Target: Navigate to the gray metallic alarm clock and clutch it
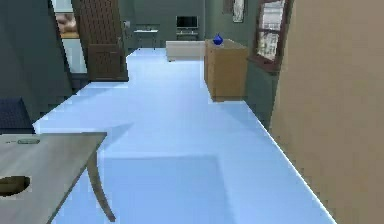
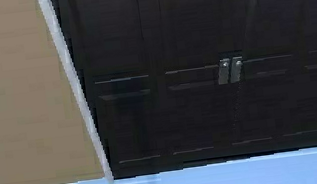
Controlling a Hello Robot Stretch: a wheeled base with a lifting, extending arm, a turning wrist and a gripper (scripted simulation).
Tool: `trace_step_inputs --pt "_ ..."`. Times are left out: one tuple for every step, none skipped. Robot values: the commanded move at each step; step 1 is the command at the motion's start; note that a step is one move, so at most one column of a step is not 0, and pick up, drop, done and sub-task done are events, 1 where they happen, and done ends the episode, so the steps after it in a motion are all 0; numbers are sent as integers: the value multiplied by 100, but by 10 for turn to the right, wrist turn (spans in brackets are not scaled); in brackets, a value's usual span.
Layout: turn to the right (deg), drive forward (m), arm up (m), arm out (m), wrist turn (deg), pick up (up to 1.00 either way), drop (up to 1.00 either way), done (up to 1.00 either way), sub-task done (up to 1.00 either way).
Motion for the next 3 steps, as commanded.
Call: trace_step_inputs --pt "0 100 0 0 0 0 0 0 0" --pt "-60 0 0 0 0 0 0 0 0" --pt "0 50 0 0 0 0 0 0 0"
